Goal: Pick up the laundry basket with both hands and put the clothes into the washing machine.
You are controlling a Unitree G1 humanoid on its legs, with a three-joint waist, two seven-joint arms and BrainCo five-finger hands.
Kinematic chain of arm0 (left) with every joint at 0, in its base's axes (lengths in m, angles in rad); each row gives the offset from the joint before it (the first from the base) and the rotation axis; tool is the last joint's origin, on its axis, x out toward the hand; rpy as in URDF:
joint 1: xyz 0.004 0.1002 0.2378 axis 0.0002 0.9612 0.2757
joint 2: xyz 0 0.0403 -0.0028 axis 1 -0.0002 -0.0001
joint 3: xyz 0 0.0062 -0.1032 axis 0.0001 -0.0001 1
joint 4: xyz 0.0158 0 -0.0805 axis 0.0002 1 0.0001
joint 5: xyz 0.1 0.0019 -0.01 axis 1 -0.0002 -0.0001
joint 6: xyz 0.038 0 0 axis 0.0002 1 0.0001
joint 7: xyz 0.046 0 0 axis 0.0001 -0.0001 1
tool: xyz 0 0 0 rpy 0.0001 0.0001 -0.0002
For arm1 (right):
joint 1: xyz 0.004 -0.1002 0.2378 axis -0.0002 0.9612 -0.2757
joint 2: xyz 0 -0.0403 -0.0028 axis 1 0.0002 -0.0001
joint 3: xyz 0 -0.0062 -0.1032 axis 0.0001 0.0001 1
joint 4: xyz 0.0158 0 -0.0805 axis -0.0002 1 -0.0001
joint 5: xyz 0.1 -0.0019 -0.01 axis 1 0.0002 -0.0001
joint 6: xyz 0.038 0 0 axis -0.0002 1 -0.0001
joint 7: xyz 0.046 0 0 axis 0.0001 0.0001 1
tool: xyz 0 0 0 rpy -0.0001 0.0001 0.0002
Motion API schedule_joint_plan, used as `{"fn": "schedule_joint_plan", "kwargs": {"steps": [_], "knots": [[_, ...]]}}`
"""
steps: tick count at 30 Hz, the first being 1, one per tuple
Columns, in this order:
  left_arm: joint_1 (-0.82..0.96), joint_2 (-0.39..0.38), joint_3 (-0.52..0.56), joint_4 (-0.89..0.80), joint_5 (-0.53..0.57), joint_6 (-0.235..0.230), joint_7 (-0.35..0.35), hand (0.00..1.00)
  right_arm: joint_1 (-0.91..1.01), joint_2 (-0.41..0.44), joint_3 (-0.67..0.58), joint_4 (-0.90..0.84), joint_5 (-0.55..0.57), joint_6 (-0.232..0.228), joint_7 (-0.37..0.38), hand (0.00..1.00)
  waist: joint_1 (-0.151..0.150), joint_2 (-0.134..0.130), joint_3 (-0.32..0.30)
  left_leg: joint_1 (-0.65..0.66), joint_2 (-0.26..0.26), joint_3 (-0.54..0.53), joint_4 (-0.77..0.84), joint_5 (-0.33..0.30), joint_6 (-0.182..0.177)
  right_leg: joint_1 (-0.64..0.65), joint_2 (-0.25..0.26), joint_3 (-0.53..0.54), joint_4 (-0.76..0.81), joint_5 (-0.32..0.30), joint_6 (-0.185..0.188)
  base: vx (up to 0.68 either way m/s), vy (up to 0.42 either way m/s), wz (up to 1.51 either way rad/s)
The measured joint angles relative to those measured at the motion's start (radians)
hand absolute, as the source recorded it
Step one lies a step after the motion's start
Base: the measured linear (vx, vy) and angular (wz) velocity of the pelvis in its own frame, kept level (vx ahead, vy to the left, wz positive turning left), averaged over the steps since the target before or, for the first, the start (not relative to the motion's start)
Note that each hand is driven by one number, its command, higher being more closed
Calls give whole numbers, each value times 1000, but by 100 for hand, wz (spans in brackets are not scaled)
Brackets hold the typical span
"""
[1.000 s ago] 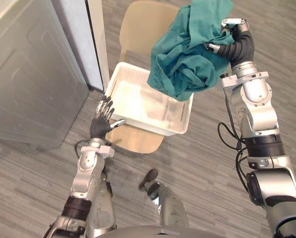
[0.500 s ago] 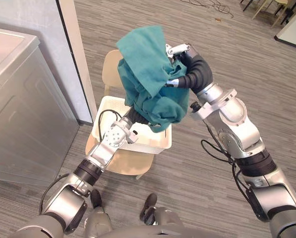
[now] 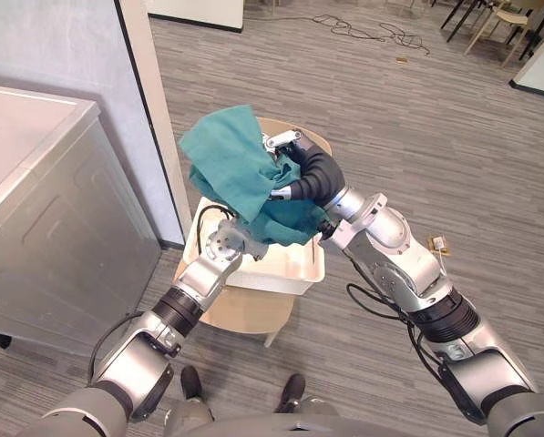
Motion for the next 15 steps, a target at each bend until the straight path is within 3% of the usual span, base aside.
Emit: {"fn": "schedule_joint_plan", "kwargs": {"steps": [7, 10, 15], "knots": [[96, -1, 109, -88, 1, -11, 58, 100, 114, 33, -25, 0, 9, -17, -34, 0, -1, 6, -5, 9, 0, 0, -6, -9, -3, 26, 15, 16, -51, 20, 4, 14, -8, -1], [153, -4, 146, -126, 2, -14, 71, 100, 152, 76, -50, 6, -75, -17, -67, 0, -1, 13, -15, 15, -3, 1, -5, -8, -4, 37, 19, 22, -65, 29, 4, 68, -30, -2], [207, -34, 225, -161, 2, -14, 91, 100, 186, 120, -80, 46, -106, -17, -86, 0, 2, 15, -24, 27, -5, 1, -1, -6, 1, 55, 23, 25, -82, 39, 7, 55, -20, -1]]}}
